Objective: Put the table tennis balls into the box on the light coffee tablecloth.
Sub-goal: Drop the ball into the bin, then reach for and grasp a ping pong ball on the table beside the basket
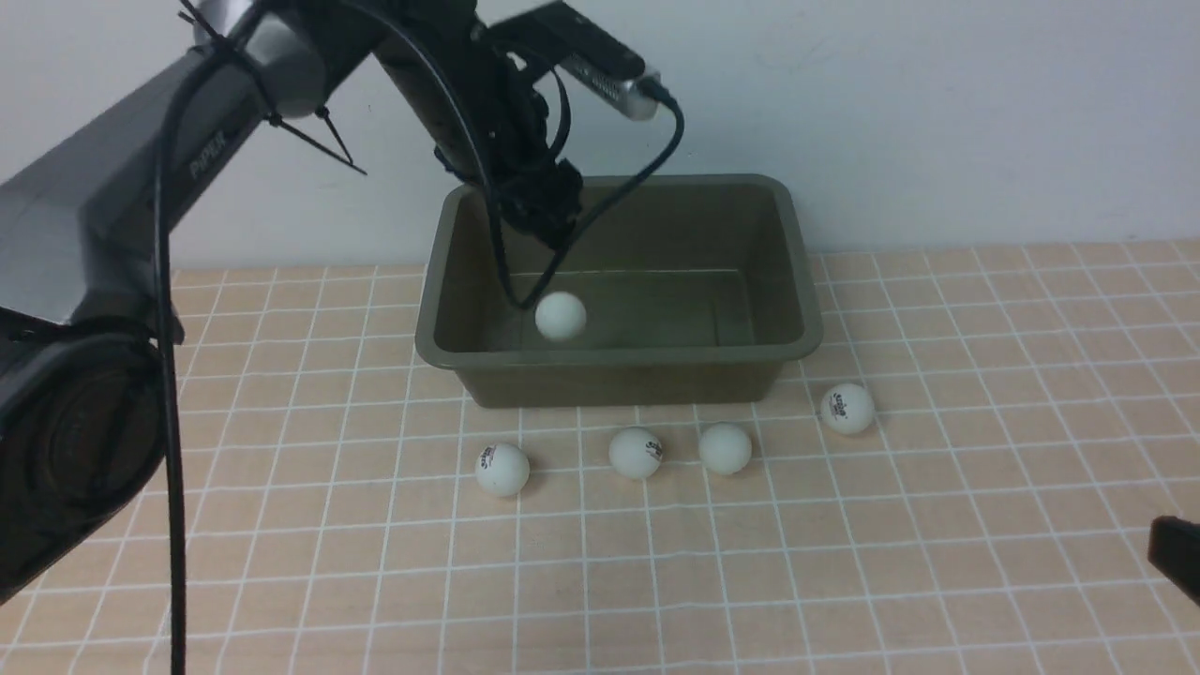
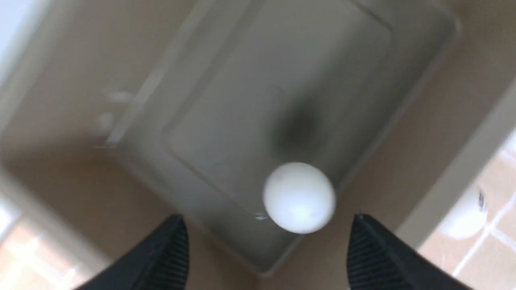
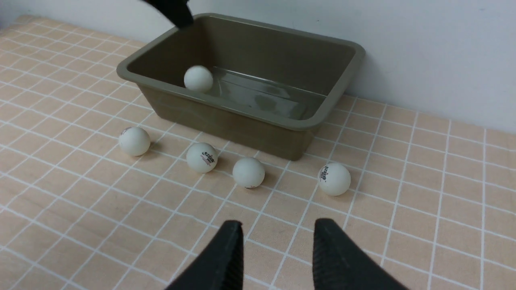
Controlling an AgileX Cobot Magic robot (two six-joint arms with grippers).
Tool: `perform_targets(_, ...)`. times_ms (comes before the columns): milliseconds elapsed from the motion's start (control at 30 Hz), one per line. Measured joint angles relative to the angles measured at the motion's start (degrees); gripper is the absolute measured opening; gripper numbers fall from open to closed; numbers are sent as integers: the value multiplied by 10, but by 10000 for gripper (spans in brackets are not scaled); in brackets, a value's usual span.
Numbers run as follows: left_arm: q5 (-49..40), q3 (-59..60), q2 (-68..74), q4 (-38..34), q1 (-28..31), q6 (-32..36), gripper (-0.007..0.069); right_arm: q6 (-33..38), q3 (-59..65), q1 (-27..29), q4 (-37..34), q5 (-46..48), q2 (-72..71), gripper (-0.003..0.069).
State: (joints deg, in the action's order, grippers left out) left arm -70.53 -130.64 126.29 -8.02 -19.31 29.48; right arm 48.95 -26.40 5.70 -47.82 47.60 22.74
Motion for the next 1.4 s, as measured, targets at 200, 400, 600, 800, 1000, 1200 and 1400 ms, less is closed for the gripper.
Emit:
perform_targets(200,-12,-36,-52,40,0,-179,283,0,0,0,0,6,0,231)
perform_targets(400,-13,-10,-122,40,0,-245,134,0,0,0,6,9,0,231)
perform_targets(600,-13,135,-223,33,0,-263,46,0,0,0,15,15,0,231)
perform_targets(800,-12,326,-311,25,-1,-270,36,0,0,0,15,15,0,231)
perform_targets(1000,-10,486,-354,-47,-2,-265,36,0,0,0,16,15,0,231)
perform_targets(1200,-6,537,-321,-91,-3,-233,62,0,0,0,16,14,0,231)
perform_targets(1400,67,537,-250,-101,-3,-201,236,0,0,0,16,12,0,231)
